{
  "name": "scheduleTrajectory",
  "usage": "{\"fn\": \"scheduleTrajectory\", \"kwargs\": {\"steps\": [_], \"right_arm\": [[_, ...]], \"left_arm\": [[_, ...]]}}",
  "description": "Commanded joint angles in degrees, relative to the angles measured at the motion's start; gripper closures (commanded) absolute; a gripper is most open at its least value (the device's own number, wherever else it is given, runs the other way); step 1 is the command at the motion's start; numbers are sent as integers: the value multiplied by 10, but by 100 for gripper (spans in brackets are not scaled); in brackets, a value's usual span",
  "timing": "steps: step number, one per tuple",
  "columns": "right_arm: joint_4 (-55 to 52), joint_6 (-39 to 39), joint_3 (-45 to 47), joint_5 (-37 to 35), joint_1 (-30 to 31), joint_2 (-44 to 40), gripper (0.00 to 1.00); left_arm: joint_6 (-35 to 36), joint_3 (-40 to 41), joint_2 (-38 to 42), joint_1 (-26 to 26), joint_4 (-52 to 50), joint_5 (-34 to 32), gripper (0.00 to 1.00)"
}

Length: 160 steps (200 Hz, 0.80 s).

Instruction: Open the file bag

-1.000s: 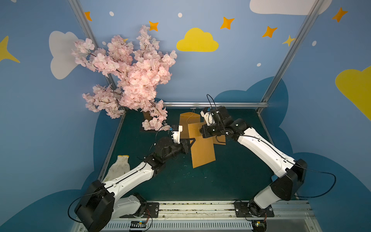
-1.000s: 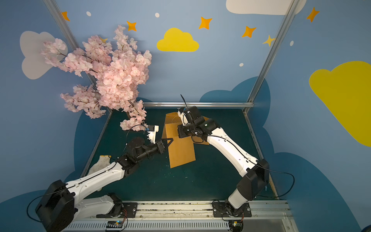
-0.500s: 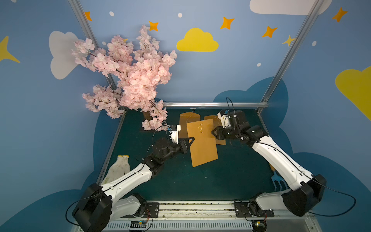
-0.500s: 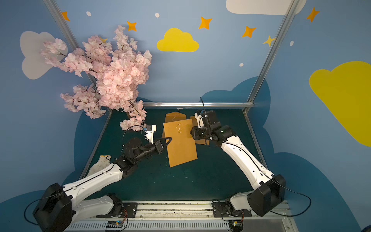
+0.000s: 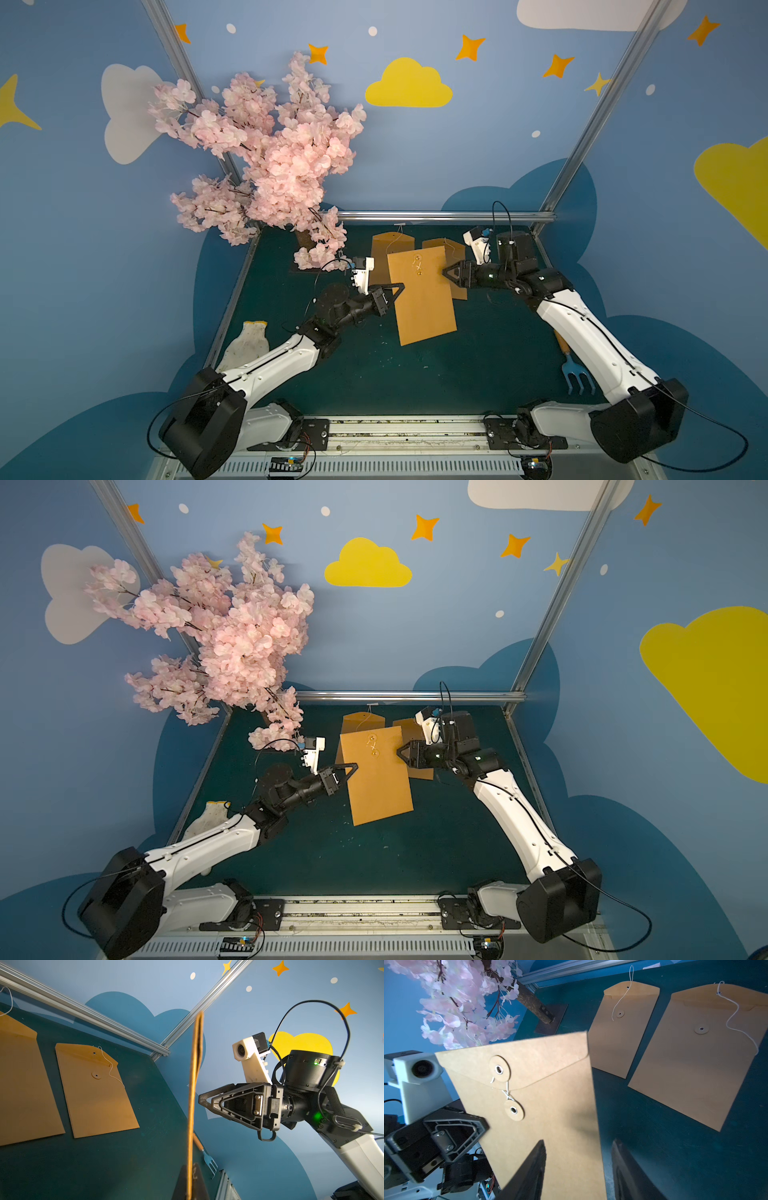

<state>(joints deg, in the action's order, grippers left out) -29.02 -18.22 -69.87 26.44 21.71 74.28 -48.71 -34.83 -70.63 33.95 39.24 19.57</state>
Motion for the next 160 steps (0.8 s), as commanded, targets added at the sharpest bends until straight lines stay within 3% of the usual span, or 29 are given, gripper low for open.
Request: {"fn": "scheduleTrajectory", "kwargs": {"steps": [1,55,87,116,141,160], "right_arm": [[39,-9,12,56,-9,7,48],[88,-28,33,141,-24,10,54],[106,-37,37,198,-32,11,76],[107,-32,36,235,-37,16,94],[120,-31,34,293,-42,26,97],[128,-32,29,330,-43,38,93]], "left_arm": [[-14,4,-2,-7,44,22,97],[-38,7,-20,-12,77,37,97],[-43,0,-35,-13,84,39,97],[-38,-14,-36,-13,73,41,89],[-32,-28,-35,-13,59,45,86],[-34,-29,-36,-13,60,46,90]]}}
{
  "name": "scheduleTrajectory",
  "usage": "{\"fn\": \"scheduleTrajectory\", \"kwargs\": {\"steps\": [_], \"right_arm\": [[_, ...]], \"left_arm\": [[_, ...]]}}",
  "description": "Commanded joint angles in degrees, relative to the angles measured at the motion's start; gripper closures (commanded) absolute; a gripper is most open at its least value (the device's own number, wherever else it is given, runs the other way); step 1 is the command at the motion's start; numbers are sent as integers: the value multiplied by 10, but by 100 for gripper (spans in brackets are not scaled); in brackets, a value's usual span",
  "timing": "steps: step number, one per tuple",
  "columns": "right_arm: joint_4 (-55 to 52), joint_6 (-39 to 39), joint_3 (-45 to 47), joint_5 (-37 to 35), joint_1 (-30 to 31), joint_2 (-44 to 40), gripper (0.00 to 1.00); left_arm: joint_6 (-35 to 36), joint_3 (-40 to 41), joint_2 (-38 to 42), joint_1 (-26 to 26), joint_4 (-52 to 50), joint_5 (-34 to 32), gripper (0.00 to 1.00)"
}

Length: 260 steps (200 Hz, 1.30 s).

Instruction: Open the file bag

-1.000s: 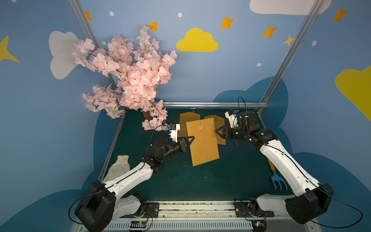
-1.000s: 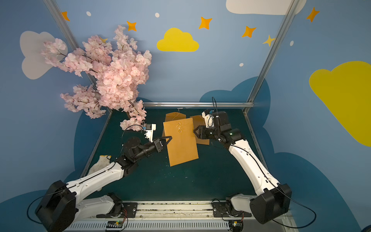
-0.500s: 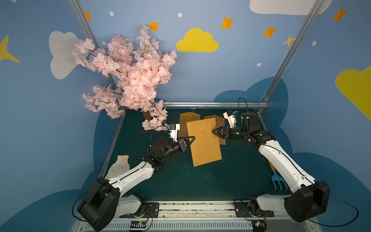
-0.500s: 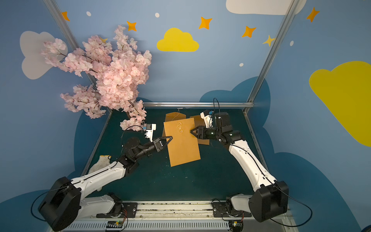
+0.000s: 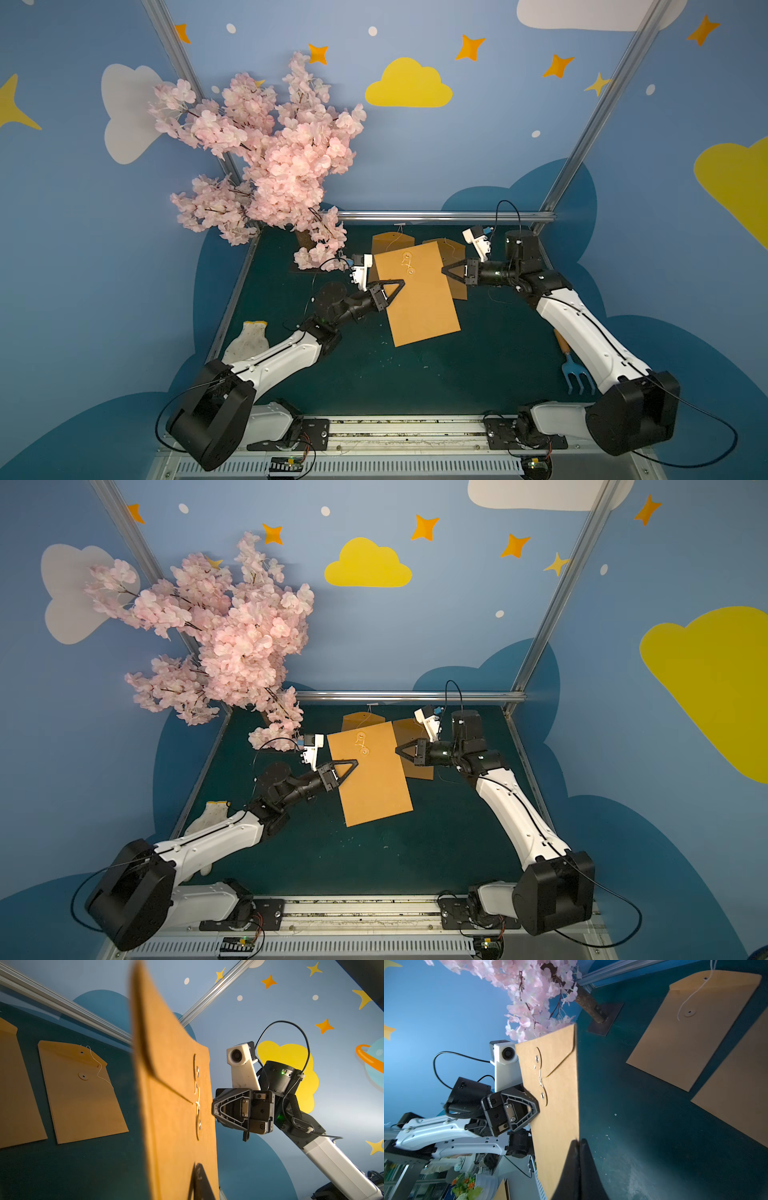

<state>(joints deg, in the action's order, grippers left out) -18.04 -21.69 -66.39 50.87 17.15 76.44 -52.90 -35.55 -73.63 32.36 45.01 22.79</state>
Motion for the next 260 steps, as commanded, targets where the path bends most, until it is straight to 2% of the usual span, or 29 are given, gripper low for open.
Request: {"fn": "scheduleTrajectory", "kwargs": {"steps": [1,18,47,87,123,154,165,187,203,218,231,260], "right_arm": [[19,3,-6,86,3,17,92],[22,1,-5,92,3,18,84],[20,4,-4,101,4,17,74],[39,-4,4,124,3,21,77],[66,-19,11,147,4,29,75],[45,-3,9,150,5,29,72],[42,1,11,145,5,26,76],[42,5,11,144,4,23,94],[38,12,11,142,3,19,100],[27,26,11,141,1,14,100],[11,39,10,141,-1,10,100],[-13,60,13,142,-4,3,100]], "left_arm": [[7,-22,-7,3,2,14,91],[6,-21,-9,3,8,13,97],[1,-20,-12,3,21,15,98],[-10,-26,-28,3,37,24,97],[-27,-33,-47,3,64,36,97],[-33,-38,-52,3,79,43,97],[-34,-39,-50,4,79,45,97],[-34,-39,-48,4,77,49,98],[-30,-38,-39,3,63,44,89],[-22,-35,-20,-1,44,30,75],[-18,-35,-2,-9,30,23,67],[-18,-45,29,-30,6,26,62]]}}
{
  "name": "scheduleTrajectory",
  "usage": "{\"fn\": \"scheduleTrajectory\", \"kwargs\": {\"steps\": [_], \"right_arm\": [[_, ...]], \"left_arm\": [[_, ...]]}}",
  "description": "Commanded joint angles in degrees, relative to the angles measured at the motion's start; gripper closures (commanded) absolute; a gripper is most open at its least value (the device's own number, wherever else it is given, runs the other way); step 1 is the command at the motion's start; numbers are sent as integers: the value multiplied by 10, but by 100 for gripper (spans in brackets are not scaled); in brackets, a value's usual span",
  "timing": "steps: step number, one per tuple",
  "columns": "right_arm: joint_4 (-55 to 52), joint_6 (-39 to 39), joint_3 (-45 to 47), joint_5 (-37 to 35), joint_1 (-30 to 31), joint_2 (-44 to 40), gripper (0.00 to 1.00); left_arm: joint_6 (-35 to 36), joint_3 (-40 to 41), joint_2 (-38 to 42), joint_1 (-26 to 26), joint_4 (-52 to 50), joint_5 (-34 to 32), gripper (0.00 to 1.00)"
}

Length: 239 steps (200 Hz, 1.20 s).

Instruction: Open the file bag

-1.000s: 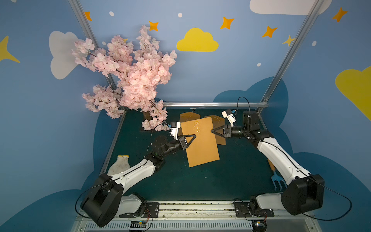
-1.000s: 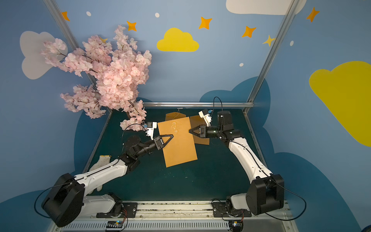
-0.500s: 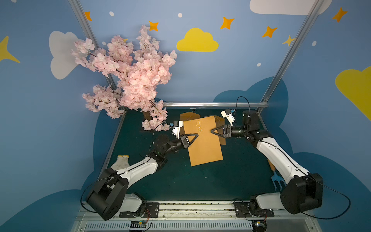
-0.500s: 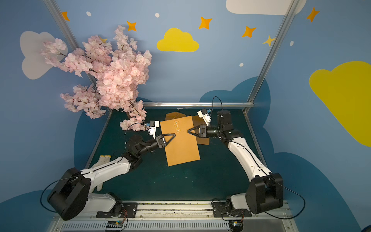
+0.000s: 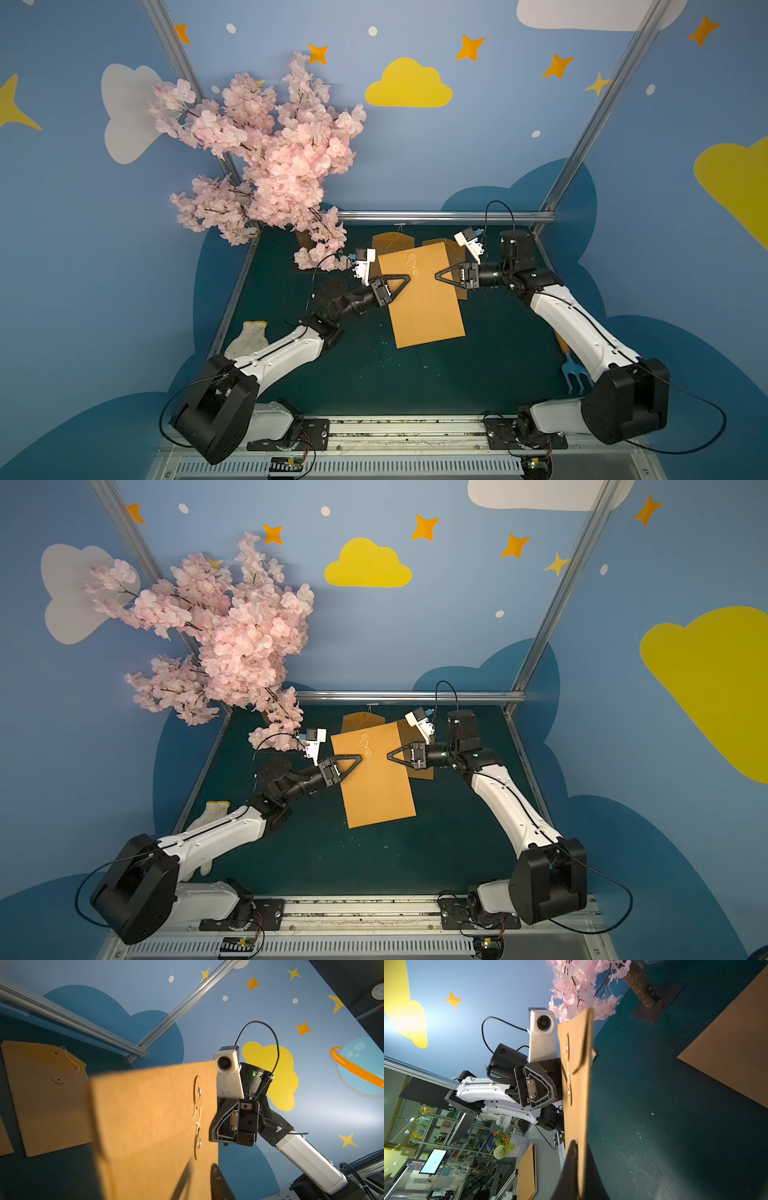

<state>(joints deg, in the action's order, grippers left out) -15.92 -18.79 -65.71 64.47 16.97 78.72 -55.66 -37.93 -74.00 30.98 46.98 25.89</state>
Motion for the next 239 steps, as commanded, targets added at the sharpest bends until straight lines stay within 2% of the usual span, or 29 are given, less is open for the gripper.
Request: {"fn": "scheduleTrajectory", "kwargs": {"steps": [1,37,105,110,128,135,149,166,193,207,218,239], "right_arm": [[-34,31,6,6,-3,-20,100],[-35,34,12,5,-10,-26,100],[-69,59,12,2,-10,-25,100],[-71,60,12,0,-10,-26,98],[-85,67,5,-19,-10,-31,86],[-99,73,-1,-38,-10,-35,78],[-136,89,-17,-79,-10,-45,67],[-177,116,-34,-137,-9,-65,58],[-186,122,-37,-211,-6,-109,54],[-186,119,-44,-227,-3,-129,53],[-184,113,-53,-217,2,-133,52],[-139,66,-57,-140,10,-118,50]], "left_arm": [[10,-22,33,-16,-15,-5,62],[-1,-20,54,-38,-18,-3,65],[-9,-21,47,-46,-7,2,94],[-9,-22,47,-45,-6,3,97],[-11,-19,44,-45,1,4,97],[-9,-17,43,-46,1,1,97],[1,-12,49,-46,-9,-11,98],[17,-11,58,-46,-32,-20,98],[22,-13,60,-46,-37,-19,97],[17,-11,54,-46,-29,-17,98],[12,-10,47,-45,-18,-15,97],[-4,-8,30,-44,8,-7,98]]}}
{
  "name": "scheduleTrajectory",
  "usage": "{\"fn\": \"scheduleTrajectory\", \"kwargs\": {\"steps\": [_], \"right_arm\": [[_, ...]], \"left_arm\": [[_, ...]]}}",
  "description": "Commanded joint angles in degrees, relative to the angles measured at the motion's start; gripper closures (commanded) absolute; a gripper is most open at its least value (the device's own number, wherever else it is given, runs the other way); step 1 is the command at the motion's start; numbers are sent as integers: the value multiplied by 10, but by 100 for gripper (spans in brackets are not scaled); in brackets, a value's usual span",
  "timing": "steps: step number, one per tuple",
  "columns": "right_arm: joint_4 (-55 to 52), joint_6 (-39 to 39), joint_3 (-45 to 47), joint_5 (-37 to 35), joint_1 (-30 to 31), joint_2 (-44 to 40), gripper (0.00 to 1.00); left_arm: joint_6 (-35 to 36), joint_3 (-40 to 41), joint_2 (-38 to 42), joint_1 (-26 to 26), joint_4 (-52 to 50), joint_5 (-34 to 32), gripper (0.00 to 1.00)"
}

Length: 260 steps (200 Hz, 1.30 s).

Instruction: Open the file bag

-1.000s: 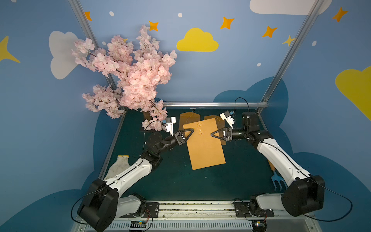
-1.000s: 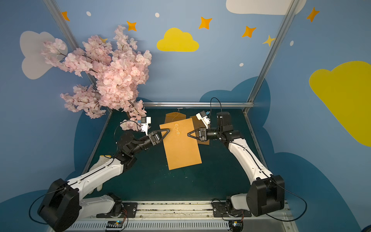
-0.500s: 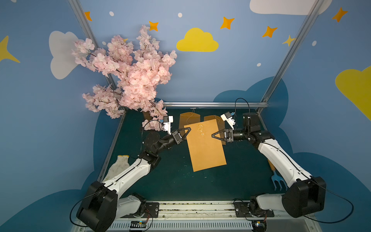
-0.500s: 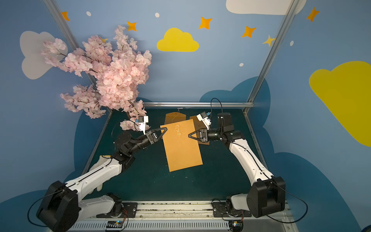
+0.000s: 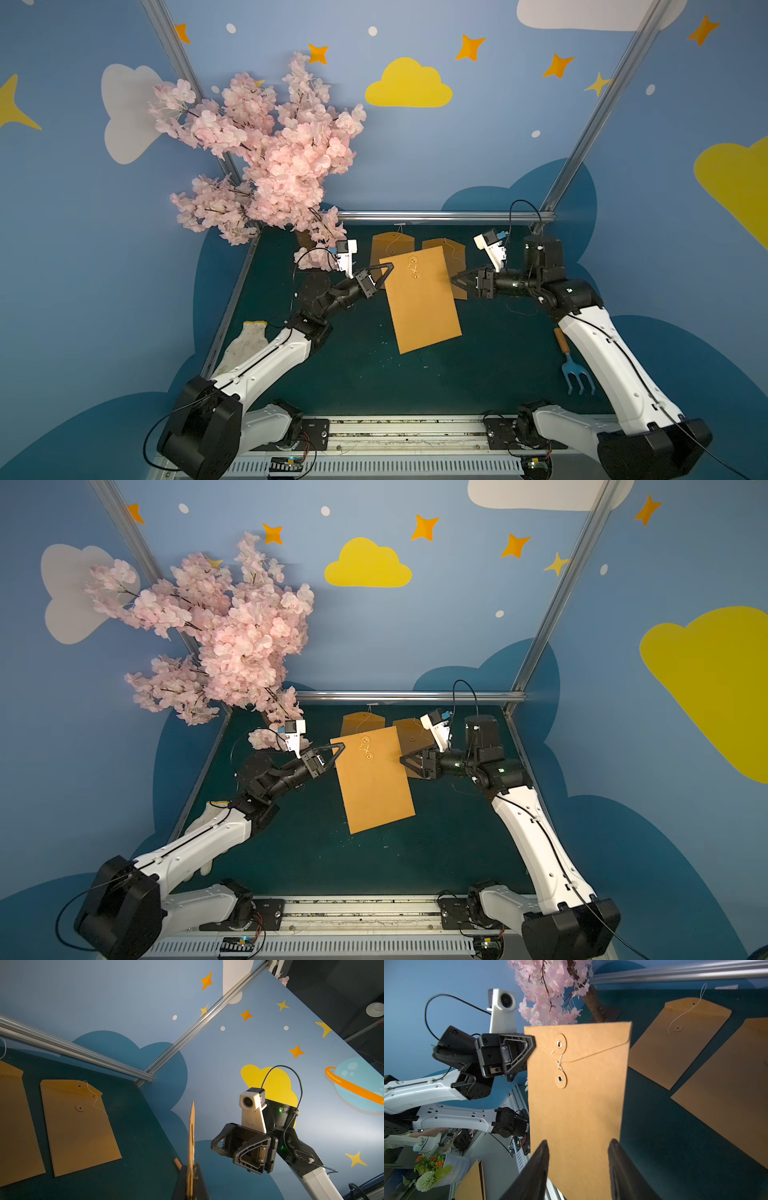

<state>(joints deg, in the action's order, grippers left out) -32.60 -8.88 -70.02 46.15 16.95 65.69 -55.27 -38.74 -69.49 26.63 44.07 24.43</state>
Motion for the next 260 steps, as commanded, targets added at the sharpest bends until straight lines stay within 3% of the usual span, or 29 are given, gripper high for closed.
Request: {"fn": "scheduleTrajectory", "kwargs": {"steps": [1,27,100,231,260], "right_arm": [[32,-35,-14,46,11,13,50],[84,-71,-20,86,35,51,45],[55,-42,-68,53,83,131,42],[-16,28,-98,3,112,159,42],[-40,42,-104,-56,126,146,43]], "left_arm": [[-8,0,-16,0,39,8,98],[-26,1,-30,2,65,15,98],[-59,-9,-51,6,105,42,98],[-127,-33,-115,6,183,103,98],[-107,-31,-101,7,156,92,97]]}}
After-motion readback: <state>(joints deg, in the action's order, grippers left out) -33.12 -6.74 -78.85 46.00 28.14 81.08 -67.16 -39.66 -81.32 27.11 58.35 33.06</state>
